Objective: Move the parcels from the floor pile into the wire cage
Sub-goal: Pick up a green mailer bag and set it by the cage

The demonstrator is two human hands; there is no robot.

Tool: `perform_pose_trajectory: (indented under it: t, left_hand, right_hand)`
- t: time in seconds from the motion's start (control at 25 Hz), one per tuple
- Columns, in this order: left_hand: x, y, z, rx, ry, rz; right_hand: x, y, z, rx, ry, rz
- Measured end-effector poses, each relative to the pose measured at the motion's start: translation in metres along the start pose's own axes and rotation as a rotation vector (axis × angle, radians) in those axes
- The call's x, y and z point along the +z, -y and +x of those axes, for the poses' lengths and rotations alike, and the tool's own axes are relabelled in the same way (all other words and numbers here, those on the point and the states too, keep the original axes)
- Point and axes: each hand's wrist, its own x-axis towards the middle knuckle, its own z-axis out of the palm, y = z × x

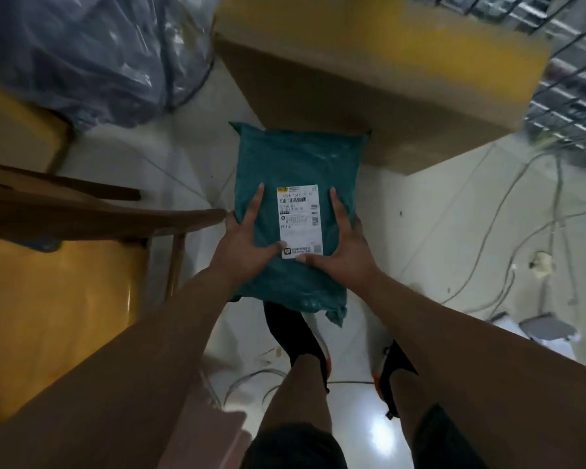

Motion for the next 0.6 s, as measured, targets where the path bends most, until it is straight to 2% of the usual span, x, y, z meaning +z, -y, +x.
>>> perform_pose_trajectory:
  t: [0.32, 0.6]
  left_hand:
    - [0.048, 0.06, 0.118, -0.007, 0.016, -0.024]
    - [0.068, 0.083, 0.183, 0.008, 0.021, -0.06]
  right_hand:
    - [0.047, -0.077, 0.108, -0.022, 0.002, -0.029]
    - [0.065, -0.111, 0.163, 0.002, -0.027, -0.033]
